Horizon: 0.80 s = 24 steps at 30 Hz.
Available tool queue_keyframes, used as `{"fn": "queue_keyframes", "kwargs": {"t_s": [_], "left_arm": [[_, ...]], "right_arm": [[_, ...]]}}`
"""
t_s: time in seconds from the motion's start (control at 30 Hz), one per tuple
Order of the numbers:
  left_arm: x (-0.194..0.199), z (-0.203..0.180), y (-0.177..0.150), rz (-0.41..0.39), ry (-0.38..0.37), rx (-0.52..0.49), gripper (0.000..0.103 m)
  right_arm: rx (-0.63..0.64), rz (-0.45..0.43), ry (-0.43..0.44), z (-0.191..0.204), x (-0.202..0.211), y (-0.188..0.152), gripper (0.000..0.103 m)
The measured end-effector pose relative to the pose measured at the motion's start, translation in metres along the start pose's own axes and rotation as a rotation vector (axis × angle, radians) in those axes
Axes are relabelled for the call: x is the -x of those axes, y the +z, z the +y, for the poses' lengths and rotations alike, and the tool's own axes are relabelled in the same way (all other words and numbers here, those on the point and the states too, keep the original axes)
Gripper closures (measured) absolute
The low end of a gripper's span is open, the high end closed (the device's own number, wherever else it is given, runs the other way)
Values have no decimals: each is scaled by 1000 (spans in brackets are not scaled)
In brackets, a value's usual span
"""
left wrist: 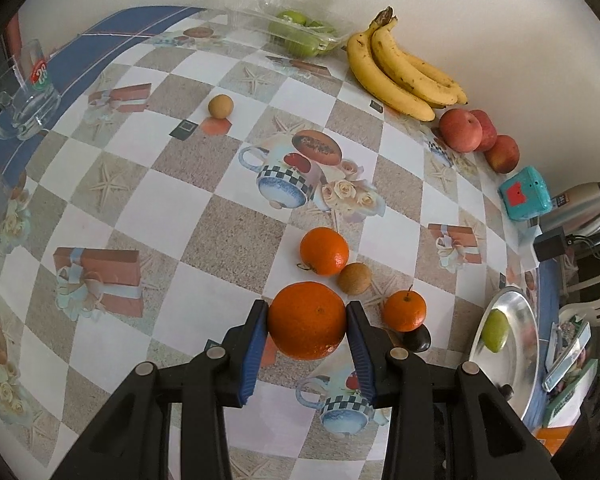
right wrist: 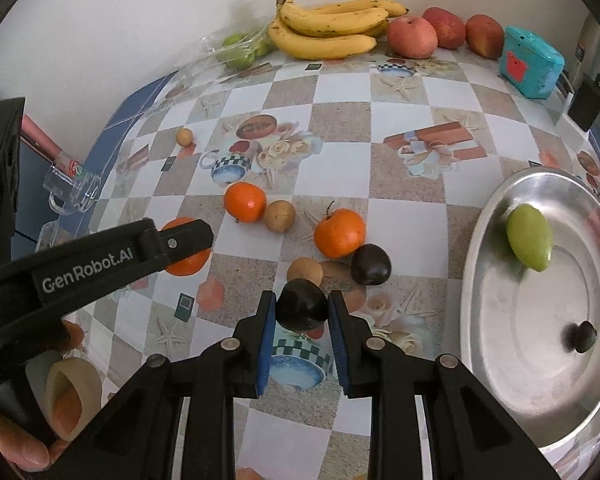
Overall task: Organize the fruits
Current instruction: 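Grasp an orange with the left tool while the right tool grasps a dark plum, then carry the orange and dark plum into the steel bowl and release both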
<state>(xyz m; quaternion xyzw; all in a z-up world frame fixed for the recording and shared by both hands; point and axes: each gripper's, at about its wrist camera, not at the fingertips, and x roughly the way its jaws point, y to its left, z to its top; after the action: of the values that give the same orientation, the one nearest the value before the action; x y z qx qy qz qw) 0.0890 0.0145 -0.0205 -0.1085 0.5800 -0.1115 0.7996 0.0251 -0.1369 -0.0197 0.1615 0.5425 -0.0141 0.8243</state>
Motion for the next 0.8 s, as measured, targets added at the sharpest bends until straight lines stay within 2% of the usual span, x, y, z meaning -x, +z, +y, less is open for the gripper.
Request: {"fn": "queue_keyframes", "kwargs": {"t_s": [0.2,0.33,0.47,0.8], "left_arm": [[2,-10,-2,-7,0,-32,61],[2,-24,-7,2,-22,-74,61],[2,-44,-14,22,-65,-127,61],[3,-97,-37,37,-114,-285,61]], "right_arm": [[-59,-8,-20,-19,8,1,76],[-93,-26,-67,-37,14,1,76],[-187,-43,-79,-66,23,-1,76],[-368,-85,-123,-124,46,-11,76]]}}
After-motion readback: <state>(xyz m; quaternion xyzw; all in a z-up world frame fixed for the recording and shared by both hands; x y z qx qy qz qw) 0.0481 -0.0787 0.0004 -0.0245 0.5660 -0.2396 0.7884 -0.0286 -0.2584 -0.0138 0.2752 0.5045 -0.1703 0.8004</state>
